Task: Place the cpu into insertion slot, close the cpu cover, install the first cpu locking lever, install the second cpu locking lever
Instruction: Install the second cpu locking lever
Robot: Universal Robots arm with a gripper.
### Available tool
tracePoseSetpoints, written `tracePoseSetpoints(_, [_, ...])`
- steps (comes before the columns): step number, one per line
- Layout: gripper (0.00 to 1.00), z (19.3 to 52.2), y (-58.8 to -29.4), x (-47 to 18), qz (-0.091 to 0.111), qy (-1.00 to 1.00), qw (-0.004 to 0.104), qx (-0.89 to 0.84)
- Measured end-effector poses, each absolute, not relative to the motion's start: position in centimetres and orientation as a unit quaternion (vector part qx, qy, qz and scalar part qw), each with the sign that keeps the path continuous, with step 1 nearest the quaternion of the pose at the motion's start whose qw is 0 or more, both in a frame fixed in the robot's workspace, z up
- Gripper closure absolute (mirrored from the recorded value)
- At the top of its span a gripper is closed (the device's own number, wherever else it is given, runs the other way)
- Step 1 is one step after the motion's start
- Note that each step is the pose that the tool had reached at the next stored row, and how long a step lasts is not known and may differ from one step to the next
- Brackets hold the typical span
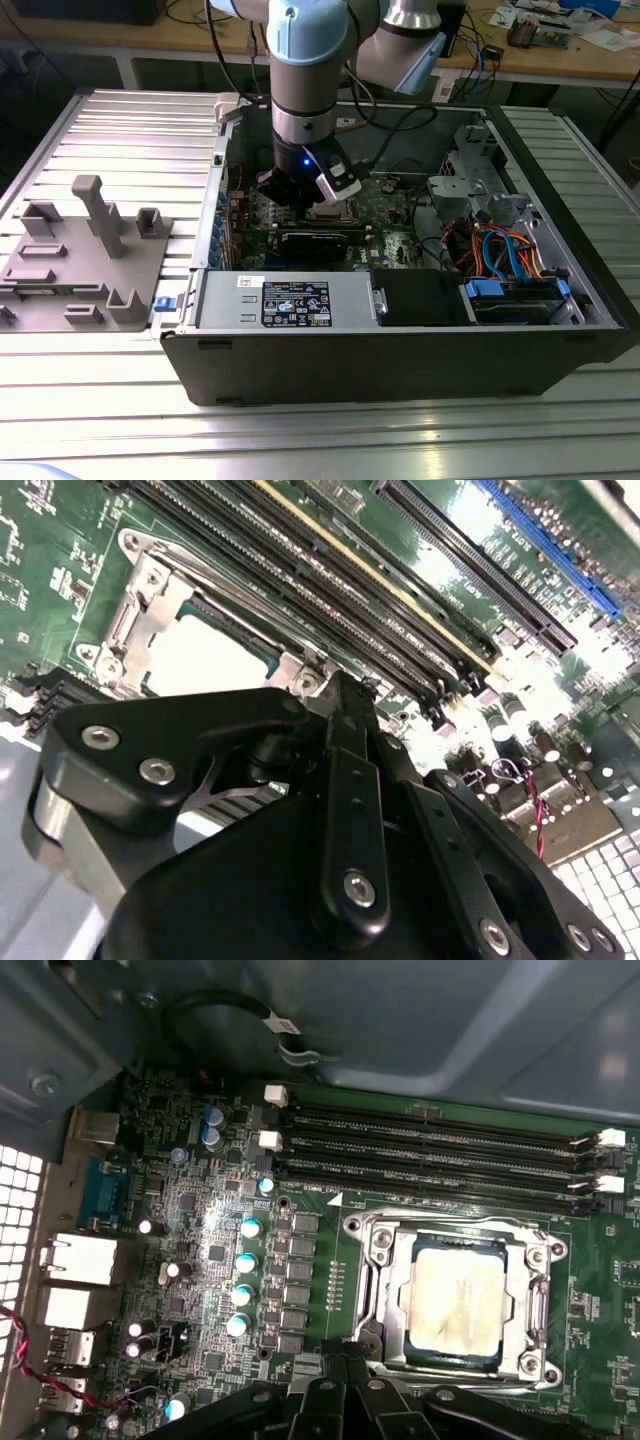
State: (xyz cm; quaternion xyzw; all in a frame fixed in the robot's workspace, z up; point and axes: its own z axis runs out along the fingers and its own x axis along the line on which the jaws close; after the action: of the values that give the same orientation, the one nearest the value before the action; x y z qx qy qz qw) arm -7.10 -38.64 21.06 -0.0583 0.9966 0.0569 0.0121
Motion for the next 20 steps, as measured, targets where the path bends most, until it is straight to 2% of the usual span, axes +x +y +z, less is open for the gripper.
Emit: tracePoseSetpoints(20, [0.89,21.1,-38.0,-4.7,0.050,0.997,0.009,-0.058])
